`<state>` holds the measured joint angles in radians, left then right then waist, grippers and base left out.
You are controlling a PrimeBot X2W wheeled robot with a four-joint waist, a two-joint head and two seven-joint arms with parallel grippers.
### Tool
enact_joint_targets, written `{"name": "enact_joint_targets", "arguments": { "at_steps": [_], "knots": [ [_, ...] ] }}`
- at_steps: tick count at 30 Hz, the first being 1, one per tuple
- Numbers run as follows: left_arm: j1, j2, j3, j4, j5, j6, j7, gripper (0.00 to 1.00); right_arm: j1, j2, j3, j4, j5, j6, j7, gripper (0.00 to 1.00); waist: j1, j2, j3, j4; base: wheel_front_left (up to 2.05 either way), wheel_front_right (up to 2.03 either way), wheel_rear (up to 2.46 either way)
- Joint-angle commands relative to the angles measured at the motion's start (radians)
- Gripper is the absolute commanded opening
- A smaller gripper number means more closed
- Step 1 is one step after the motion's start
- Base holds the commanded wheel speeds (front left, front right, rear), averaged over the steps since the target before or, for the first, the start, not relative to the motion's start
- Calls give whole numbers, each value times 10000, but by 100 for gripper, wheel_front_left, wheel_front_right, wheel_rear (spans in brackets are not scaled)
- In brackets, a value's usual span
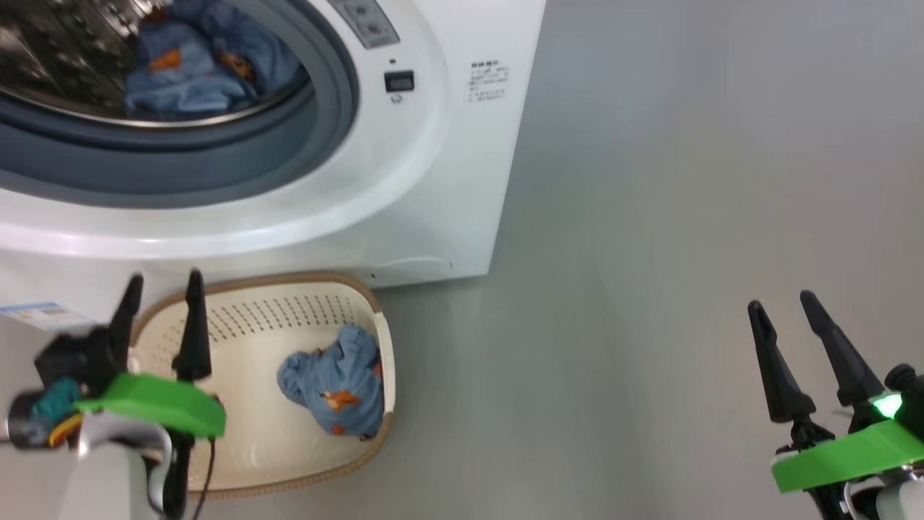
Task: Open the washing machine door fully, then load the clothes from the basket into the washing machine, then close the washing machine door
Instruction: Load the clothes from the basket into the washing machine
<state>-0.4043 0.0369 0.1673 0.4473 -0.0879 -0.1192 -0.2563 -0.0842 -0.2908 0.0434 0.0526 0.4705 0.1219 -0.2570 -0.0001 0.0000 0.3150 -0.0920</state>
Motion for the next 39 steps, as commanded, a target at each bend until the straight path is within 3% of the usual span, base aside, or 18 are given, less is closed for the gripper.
{"name": "enact_joint_targets", "arguments": {
  "at_steps": [1, 12, 22, 39],
  "knots": [
    [394, 190, 224, -373, -93, -16, -55, 100, 273, -264, 121, -153, -72, 88, -48, 100, 1, 0, -627, 197, 0, 0, 0],
    [2746, 139, -89, -1426, -180, -47, -55, 100, 1424, -349, -17, -87, -70, 88, -48, 100, 1, 0, -1934, 326, 0, 0, 0],
    [4863, 135, -208, -2752, -550, 189, -55, 100, 2530, -372, -407, -183, -118, 88, -48, 100, 1, 0, -2723, 467, 0, 0, 0],
    [5156, 134, -610, -3059, -870, 407, -55, 100, 2588, -216, -505, -320, -190, 88, -48, 100, 1, 0, -2566, 501, 0, 0, 0]
  ]
}}
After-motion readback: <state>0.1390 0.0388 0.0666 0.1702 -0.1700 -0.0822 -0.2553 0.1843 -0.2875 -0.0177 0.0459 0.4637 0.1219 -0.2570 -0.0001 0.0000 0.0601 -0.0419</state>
